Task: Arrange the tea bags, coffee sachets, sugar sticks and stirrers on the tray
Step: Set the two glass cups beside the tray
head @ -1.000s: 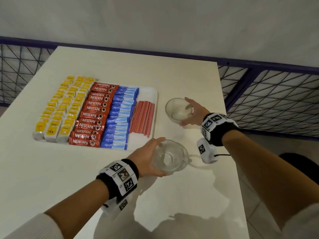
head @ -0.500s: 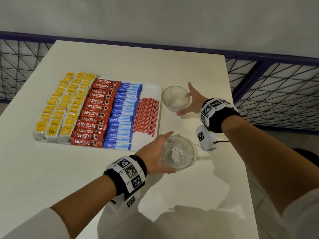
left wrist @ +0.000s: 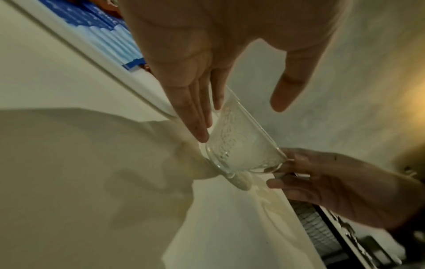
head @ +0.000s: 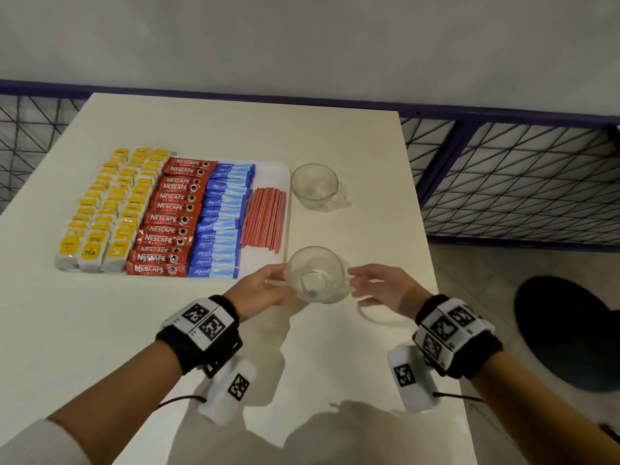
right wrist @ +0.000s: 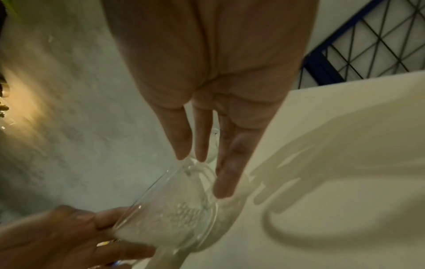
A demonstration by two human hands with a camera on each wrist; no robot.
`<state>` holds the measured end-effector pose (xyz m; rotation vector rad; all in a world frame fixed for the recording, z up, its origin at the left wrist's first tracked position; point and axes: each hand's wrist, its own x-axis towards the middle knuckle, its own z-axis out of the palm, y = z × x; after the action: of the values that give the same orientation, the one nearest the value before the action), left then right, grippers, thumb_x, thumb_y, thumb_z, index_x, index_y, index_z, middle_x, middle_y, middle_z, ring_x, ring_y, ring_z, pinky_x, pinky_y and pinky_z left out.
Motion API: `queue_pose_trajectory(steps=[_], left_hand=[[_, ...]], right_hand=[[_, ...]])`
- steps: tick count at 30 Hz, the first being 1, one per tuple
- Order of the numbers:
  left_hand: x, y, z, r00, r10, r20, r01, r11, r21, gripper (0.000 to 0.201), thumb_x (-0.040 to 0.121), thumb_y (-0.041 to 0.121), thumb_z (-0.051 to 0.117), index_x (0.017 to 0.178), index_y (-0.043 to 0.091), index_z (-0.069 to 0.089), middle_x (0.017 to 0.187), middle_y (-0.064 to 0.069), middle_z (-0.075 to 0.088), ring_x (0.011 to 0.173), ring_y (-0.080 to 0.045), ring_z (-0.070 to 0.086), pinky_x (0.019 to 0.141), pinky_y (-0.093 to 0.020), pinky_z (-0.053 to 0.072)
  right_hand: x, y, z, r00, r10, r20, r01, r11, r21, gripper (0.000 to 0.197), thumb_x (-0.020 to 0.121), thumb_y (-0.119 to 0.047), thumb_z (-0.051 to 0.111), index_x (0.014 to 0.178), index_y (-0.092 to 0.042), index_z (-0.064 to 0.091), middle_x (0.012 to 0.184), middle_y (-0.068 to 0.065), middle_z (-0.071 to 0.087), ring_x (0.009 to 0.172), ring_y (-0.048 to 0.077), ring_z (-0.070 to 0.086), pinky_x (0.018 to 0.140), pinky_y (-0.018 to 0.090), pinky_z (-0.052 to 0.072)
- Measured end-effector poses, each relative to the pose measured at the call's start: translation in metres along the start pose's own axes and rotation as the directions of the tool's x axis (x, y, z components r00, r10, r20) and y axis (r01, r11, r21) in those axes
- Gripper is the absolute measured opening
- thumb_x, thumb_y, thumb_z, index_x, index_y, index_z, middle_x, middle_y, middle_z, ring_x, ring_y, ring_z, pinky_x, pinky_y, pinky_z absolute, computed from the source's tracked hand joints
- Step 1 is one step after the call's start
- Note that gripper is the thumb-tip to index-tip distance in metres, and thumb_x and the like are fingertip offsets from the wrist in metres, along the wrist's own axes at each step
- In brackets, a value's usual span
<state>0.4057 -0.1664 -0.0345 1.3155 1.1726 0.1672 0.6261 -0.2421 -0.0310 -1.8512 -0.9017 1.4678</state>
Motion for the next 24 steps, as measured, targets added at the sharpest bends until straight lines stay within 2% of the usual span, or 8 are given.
queue_pose_trajectory(steps=[6,9,11,15,17,19,21,24], left_hand=[[0.003,0.005,0.002,0.998,-0.062,-0.023,0.052,0.945,-0.323,0.043,0.088,-0.01,0.049,0.129,0.003,0.047,0.103,-0.008,0.06,0.088,-0.014,0.059,0.072,-0.014,0.052],[0.015,0.014,-0.003,0.998,-0.05,-0.035,0.037,0.952,-0.303,0.048,0.089,-0.012,0.045,0.134,0.005,0.044,0.112,-0.011,0.057,0.088,-0.012,0.059,0.082,-0.022,0.049],[0.023,0.02,-0.007,0.998,-0.039,-0.04,0.029,0.97,-0.243,0.048,0.089,-0.01,0.044,0.135,0.006,0.043,0.115,-0.01,0.057,0.089,-0.011,0.059,0.081,-0.021,0.049],[0.037,0.032,-0.013,0.999,-0.027,-0.031,0.022,0.987,-0.159,0.048,0.089,-0.009,0.046,0.134,0.007,0.045,0.109,-0.005,0.06,0.096,-0.014,0.057,0.075,-0.017,0.048],[0.043,0.036,-0.017,0.999,-0.031,-0.035,0.025,0.989,-0.149,0.046,0.088,-0.011,0.045,0.131,0.007,0.047,0.1,-0.003,0.06,0.089,-0.013,0.057,0.071,-0.015,0.05],[0.047,0.038,-0.021,0.999,-0.02,-0.036,0.019,0.999,-0.026,0.048,0.088,-0.005,0.049,0.135,0.006,0.045,0.114,-0.006,0.06,0.106,-0.02,0.057,0.091,-0.024,0.049],[0.05,0.041,-0.028,0.996,0.0,-0.084,0.005,0.998,0.065,0.052,0.089,0.01,0.055,0.139,0.012,0.041,0.134,-0.006,0.053,0.122,-0.024,0.05,0.107,-0.039,0.038],[0.058,0.054,-0.04,0.982,0.012,-0.187,-0.002,0.999,0.052,0.052,0.093,0.033,0.051,0.14,0.017,0.038,0.139,0.0,0.045,0.128,-0.021,0.044,0.112,-0.042,0.031]], right_hand=[[0.005,0.001,0.009,0.979,-0.121,-0.162,0.118,0.993,-0.025,0.019,0.082,0.007,0.062,0.101,0.006,0.066,0.072,0.004,0.06,0.053,-0.004,0.059,0.06,0.006,0.047],[0.02,-0.012,0.01,0.971,-0.124,-0.206,0.118,0.992,-0.045,0.019,0.083,0.006,0.061,0.102,0.007,0.066,0.075,0.005,0.061,0.071,0.018,0.062,0.075,0.018,0.052],[0.03,-0.021,0.009,0.968,-0.106,-0.227,0.102,0.994,-0.026,0.017,0.083,0.007,0.061,0.099,0.007,0.066,0.074,0.003,0.061,0.083,0.031,0.062,0.089,0.035,0.053],[0.049,-0.032,0.008,0.962,-0.1,-0.253,0.091,0.995,-0.049,0.016,0.081,0.006,0.064,0.096,0.002,0.068,0.075,0.001,0.062,0.097,0.04,0.063,0.096,0.047,0.048],[0.053,-0.038,0.006,0.96,-0.081,-0.269,0.08,0.997,-0.017,0.016,0.082,0.005,0.063,0.098,0.004,0.067,0.079,0.008,0.062,0.09,0.037,0.065,0.09,0.041,0.052],[0.054,-0.04,0.001,0.96,-0.052,-0.276,0.057,0.998,0.008,0.02,0.086,-0.001,0.06,0.105,0.007,0.065,0.087,0.013,0.061,0.071,0.022,0.062,0.066,0.021,0.057],[0.057,-0.043,-0.006,0.949,-0.038,-0.313,0.042,0.999,0.008,0.025,0.09,-0.009,0.057,0.112,0.002,0.063,0.092,0.011,0.06,0.062,0.011,0.055,0.044,0.01,0.046],[0.07,-0.052,-0.018,0.926,-0.006,-0.378,0.047,0.994,0.1,0.032,0.093,-0.013,0.053,0.12,0.004,0.057,0.099,0.012,0.06,0.065,0.009,0.055,0.047,0.012,0.047]])
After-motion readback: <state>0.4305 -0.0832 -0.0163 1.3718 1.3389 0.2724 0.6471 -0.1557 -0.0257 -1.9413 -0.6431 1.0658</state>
